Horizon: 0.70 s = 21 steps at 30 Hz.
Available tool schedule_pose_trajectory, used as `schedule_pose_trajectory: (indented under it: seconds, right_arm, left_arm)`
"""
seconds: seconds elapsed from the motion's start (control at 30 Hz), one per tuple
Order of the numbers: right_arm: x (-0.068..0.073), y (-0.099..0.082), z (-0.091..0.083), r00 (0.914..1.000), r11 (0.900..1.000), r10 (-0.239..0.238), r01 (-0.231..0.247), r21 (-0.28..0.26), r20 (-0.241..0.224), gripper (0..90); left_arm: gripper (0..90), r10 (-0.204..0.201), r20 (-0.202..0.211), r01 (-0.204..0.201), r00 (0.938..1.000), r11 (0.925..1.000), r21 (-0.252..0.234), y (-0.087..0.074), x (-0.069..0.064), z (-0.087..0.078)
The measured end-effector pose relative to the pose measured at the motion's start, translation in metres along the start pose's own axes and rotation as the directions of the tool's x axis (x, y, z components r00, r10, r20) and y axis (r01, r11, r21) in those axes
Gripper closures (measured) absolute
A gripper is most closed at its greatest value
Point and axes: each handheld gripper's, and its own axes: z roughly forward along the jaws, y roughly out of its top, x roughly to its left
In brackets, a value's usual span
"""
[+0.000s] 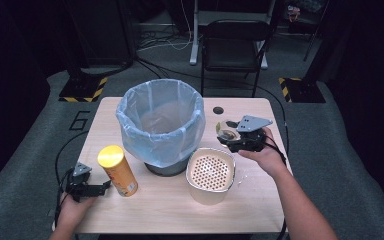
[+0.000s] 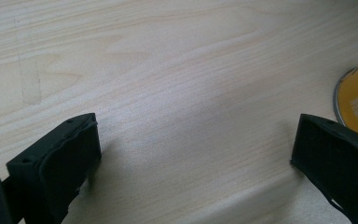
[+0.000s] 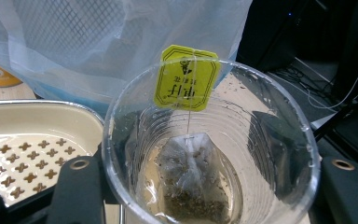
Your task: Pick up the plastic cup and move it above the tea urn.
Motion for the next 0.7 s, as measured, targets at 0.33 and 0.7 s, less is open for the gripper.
schedule_pose_trajectory:
  seconds: [0.33, 0.7]
  right_arm:
    - [0.014, 0.005, -0.002, 0.9837, 0.9863, -0.164, 0.165, -0.001, 0.073, 36.5]
    - [0.057, 0.005, -0.008, 0.782, 0.82, -0.572, 0.554, 0.145, 0.248, 38.3]
  left_arm:
    - [1.0, 0.0, 0.0, 0.0, 1.0, 1.0, 0.0, 0.0, 0.0, 0.0]
    - [1.0, 0.0, 0.0, 0.0, 1.0, 1.0, 0.0, 0.0, 0.0, 0.0]
